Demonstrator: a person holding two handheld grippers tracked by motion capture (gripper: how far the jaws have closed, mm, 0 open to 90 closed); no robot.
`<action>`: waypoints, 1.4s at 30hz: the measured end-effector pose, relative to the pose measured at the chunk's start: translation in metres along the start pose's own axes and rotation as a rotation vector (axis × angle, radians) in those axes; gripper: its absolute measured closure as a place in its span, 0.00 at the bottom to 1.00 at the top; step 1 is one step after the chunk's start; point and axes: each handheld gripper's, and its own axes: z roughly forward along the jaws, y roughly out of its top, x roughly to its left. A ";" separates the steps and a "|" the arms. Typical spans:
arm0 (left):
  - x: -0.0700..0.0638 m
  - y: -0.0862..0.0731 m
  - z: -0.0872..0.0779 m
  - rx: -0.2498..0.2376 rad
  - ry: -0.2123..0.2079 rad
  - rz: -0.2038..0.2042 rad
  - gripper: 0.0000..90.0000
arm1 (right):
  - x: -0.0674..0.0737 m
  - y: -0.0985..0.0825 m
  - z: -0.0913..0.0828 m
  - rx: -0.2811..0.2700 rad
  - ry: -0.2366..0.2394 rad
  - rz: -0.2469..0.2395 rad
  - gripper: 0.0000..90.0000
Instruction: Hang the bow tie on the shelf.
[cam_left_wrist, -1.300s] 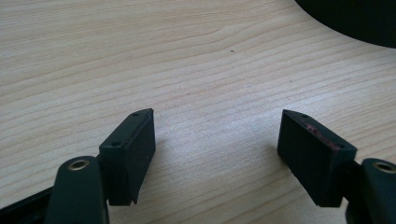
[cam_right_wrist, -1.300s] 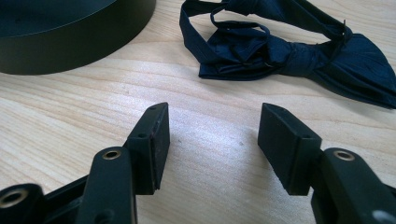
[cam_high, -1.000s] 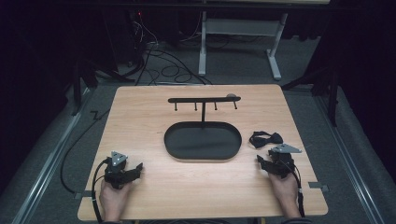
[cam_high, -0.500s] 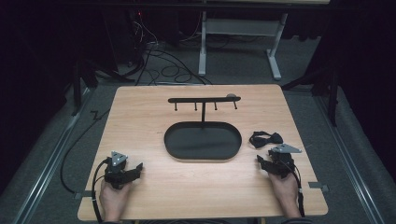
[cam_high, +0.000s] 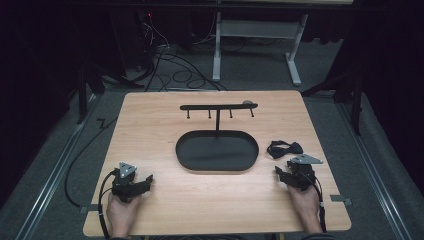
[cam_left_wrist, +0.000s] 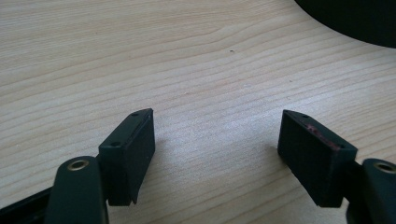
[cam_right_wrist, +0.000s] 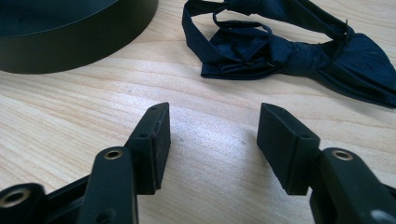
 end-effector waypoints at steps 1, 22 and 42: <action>0.000 0.000 0.000 -0.002 0.000 -0.002 0.31 | 0.000 0.000 0.000 -0.001 -0.001 0.000 0.53; 0.000 0.000 0.000 -0.003 0.000 -0.002 0.31 | -0.010 -0.003 -0.020 -0.082 0.002 0.048 0.54; 0.000 0.000 0.000 -0.002 0.001 -0.002 0.31 | -0.028 0.027 -0.029 -0.135 0.003 0.077 0.60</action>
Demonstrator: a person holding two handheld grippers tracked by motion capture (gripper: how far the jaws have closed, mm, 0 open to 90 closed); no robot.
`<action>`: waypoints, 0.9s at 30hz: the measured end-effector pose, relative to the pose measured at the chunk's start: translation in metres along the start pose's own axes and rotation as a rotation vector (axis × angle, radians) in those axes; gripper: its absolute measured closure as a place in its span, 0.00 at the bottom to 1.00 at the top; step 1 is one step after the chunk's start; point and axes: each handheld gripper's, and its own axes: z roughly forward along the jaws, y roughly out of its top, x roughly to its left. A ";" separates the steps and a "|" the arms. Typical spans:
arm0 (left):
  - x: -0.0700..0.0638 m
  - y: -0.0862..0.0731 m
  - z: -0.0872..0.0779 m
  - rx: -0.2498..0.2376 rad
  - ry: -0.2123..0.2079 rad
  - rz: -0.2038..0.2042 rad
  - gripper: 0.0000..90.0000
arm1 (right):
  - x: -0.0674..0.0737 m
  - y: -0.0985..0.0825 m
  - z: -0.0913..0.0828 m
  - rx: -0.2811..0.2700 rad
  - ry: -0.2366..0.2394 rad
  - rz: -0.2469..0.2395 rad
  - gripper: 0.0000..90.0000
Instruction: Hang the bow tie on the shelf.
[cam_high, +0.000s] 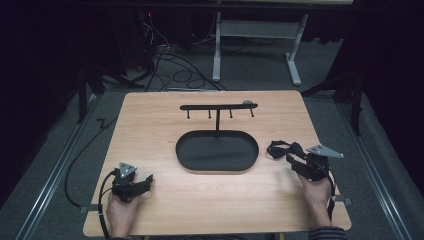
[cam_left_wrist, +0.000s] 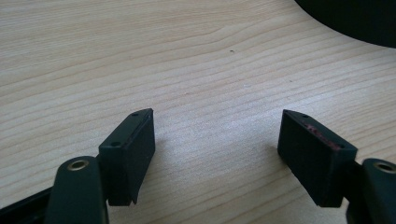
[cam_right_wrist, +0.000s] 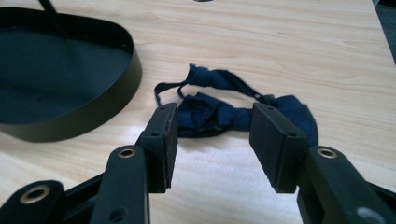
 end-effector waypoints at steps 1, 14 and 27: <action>0.000 0.000 0.000 0.000 -0.001 0.000 0.31 | -0.001 0.001 0.001 0.000 -0.001 -0.001 0.60; 0.000 0.000 0.000 0.001 -0.001 -0.001 0.31 | -0.011 0.030 0.008 0.002 -0.016 -0.014 0.62; 0.000 0.000 0.000 0.001 -0.001 -0.001 0.31 | -0.013 0.045 0.026 0.042 -0.018 -0.024 0.61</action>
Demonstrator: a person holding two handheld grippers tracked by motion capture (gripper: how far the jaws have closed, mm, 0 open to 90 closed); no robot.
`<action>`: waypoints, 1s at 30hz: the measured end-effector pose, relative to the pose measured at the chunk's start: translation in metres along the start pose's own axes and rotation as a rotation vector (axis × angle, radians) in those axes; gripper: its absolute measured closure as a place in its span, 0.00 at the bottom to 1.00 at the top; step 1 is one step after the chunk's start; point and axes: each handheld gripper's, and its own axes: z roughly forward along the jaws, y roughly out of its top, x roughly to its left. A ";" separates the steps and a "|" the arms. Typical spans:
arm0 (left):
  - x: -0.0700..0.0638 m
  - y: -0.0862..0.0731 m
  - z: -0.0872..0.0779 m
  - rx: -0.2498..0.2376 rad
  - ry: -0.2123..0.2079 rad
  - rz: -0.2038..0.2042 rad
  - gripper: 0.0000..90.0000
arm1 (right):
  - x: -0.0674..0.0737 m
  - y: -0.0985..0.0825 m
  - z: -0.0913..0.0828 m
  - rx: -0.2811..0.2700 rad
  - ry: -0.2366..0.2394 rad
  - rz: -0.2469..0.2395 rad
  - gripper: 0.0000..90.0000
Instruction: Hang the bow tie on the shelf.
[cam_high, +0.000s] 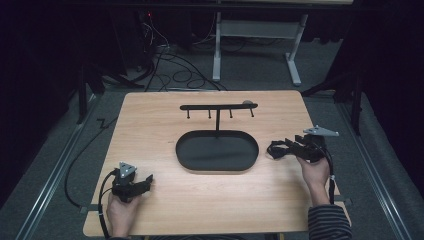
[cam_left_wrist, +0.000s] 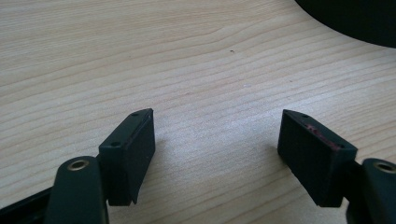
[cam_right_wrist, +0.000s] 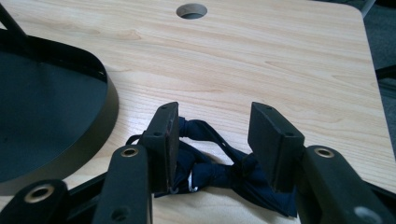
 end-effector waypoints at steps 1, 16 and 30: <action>0.000 0.000 0.000 0.000 0.000 0.000 0.31 | -0.001 0.001 0.002 0.003 -0.002 -0.001 0.61; 0.000 0.000 0.000 0.001 -0.001 0.001 0.31 | -0.009 0.000 0.030 0.081 -0.016 0.017 0.62; 0.000 0.000 0.000 0.001 -0.001 0.001 0.31 | -0.011 -0.004 0.042 0.126 -0.006 0.010 0.65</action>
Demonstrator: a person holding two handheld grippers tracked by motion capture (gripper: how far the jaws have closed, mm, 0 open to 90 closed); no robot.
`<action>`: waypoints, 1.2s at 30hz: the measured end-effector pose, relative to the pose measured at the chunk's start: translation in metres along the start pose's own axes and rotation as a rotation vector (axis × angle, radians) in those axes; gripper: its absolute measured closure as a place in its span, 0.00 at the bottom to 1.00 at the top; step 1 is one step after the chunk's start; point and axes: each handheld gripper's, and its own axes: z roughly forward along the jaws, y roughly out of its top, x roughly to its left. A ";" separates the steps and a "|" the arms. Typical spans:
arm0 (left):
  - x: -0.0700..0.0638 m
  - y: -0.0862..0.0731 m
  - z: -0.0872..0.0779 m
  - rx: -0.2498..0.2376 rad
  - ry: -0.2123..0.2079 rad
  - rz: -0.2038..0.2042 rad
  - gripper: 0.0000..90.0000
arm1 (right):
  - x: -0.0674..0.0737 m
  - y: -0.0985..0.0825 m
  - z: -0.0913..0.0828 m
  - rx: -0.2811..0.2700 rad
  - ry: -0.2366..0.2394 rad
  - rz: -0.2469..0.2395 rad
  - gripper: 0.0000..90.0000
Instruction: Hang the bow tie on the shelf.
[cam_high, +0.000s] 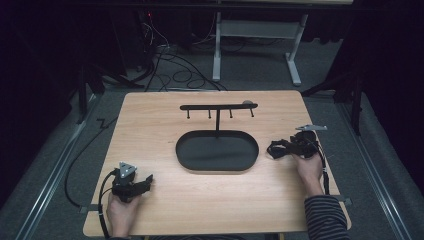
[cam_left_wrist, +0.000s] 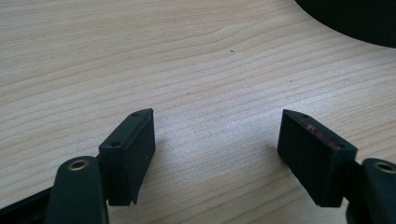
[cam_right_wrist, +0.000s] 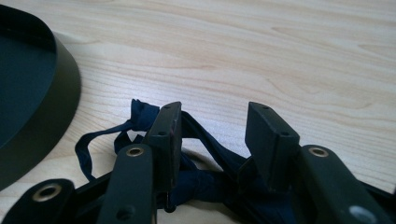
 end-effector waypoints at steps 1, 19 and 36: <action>0.000 0.000 0.000 0.000 0.000 -0.001 0.31 | -0.001 0.000 0.001 0.006 0.001 -0.003 0.65; 0.000 0.000 0.000 -0.002 0.002 0.000 0.31 | -0.004 -0.005 0.014 0.085 0.040 0.005 0.99; 0.000 0.000 0.000 -0.001 0.001 0.000 0.31 | 0.001 0.001 -0.013 -0.040 0.058 -0.014 1.00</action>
